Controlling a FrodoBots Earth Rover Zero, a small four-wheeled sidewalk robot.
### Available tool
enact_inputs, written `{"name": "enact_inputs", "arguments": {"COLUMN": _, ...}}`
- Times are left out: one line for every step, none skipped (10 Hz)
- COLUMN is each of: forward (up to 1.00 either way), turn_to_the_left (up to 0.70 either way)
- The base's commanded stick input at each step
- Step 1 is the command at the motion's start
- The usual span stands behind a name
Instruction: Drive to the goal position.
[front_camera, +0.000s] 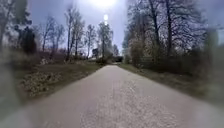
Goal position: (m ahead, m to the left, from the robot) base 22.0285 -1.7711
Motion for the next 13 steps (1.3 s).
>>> {"name": "enact_inputs", "arguments": {"forward": 0.69, "turn_to_the_left": 0.14}}
{"name": "enact_inputs", "arguments": {"forward": 0.70, "turn_to_the_left": 0.11}}
{"name": "enact_inputs", "arguments": {"forward": 0.70, "turn_to_the_left": 0.00}}
{"name": "enact_inputs", "arguments": {"forward": 0.70, "turn_to_the_left": 0.00}}
{"name": "enact_inputs", "arguments": {"forward": 0.70, "turn_to_the_left": 0.00}}
{"name": "enact_inputs", "arguments": {"forward": 0.70, "turn_to_the_left": 0.00}}
{"name": "enact_inputs", "arguments": {"forward": 0.70, "turn_to_the_left": 0.00}}
{"name": "enact_inputs", "arguments": {"forward": 0.70, "turn_to_the_left": 0.00}}
{"name": "enact_inputs", "arguments": {"forward": 0.70, "turn_to_the_left": 0.00}}
{"name": "enact_inputs", "arguments": {"forward": 0.70, "turn_to_the_left": 0.00}}
{"name": "enact_inputs", "arguments": {"forward": 0.70, "turn_to_the_left": 0.00}}
{"name": "enact_inputs", "arguments": {"forward": 0.70, "turn_to_the_left": 0.00}}
{"name": "enact_inputs", "arguments": {"forward": 0.70, "turn_to_the_left": 0.00}}
